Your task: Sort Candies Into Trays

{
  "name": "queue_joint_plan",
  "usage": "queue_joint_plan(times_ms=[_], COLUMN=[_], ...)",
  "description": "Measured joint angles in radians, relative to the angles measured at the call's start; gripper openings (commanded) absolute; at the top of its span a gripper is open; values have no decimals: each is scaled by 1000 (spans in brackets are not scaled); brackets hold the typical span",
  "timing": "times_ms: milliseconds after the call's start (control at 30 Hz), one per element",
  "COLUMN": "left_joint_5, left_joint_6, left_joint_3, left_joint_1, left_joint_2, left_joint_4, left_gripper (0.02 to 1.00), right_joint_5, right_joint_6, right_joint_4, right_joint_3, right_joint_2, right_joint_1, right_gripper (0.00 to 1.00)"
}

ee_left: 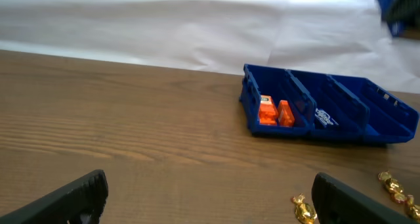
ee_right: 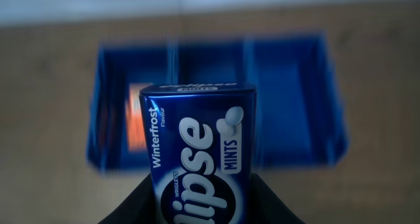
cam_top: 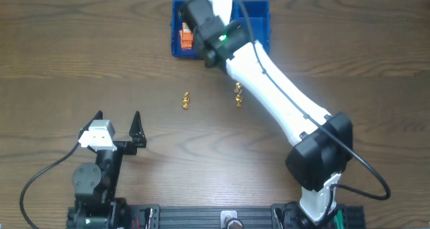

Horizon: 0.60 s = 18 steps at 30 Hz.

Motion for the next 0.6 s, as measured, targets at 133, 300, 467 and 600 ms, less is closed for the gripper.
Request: queue_joint_plan(times_ms=[133, 300, 467, 600], left_joint_5=[0, 0, 0, 0], left_joint_6=[0, 0, 0, 0], left_joint_3=[0, 0, 0, 0], left_joint_1=[0, 0, 0, 0], left_joint_2=[0, 0, 0, 0], left_joint_4=[0, 0, 0, 0], left_gripper=[998, 998, 998, 998], right_joint_5=[24, 4, -35, -47], right_joint_6=[-92, -138, -156, -161], right_joint_4=[98, 159, 190, 209], right_joint_3=[9, 9, 8, 8], right_joint_2=[29, 122, 193, 216], right_joint_1=[-50, -82, -99, -109], right_gripper=[73, 73, 73, 73])
